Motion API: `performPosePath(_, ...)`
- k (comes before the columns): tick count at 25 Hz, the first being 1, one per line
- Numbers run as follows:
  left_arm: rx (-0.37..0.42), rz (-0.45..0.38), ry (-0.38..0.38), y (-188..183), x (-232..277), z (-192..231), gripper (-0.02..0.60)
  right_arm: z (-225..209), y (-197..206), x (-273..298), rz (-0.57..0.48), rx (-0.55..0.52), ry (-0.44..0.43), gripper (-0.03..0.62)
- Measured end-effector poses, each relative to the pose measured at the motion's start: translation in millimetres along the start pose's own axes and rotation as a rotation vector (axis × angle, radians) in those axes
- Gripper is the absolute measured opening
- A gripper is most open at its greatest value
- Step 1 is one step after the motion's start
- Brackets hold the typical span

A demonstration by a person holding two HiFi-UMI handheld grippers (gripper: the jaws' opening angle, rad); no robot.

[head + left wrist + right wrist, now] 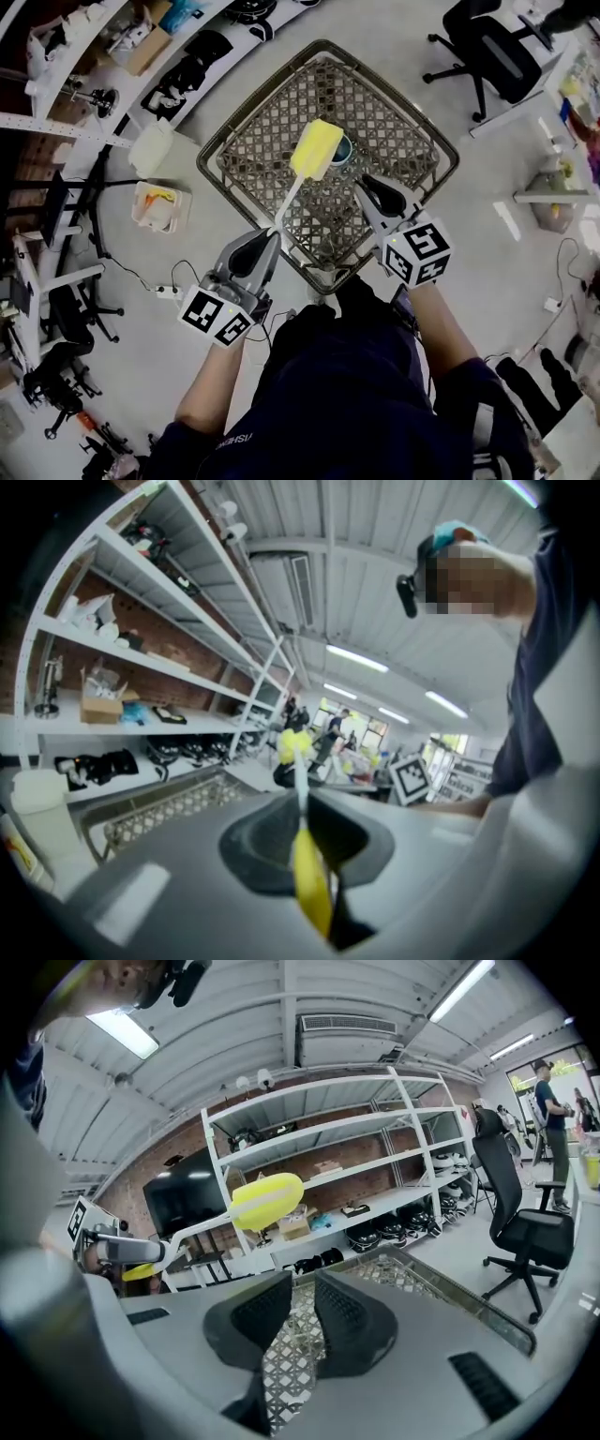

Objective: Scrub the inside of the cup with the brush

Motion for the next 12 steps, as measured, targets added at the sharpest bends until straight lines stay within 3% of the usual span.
performPosePath(7, -0.007, 0.068, -0.059, 25.8, 37.0, 18.5, 0.026, -52.2, 38.2, 46.9, 0.072, -0.005, -0.044, 0.202)
performPosePath(12, 0.007, 0.120, -0.085, 39.9, 54.0, 35.5, 0.025, -74.5, 74.6, 86.7, 0.143, -0.053, -0.071, 0.284)
Point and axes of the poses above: the fingertips, and each gripper's own axes: x forward along the fingers, z to its left, y out of its underside, the point moved 9 cm from there along -x, backward along the fingers, and after that the axes turned 6 degrees about -y, right-handed, at the moved point
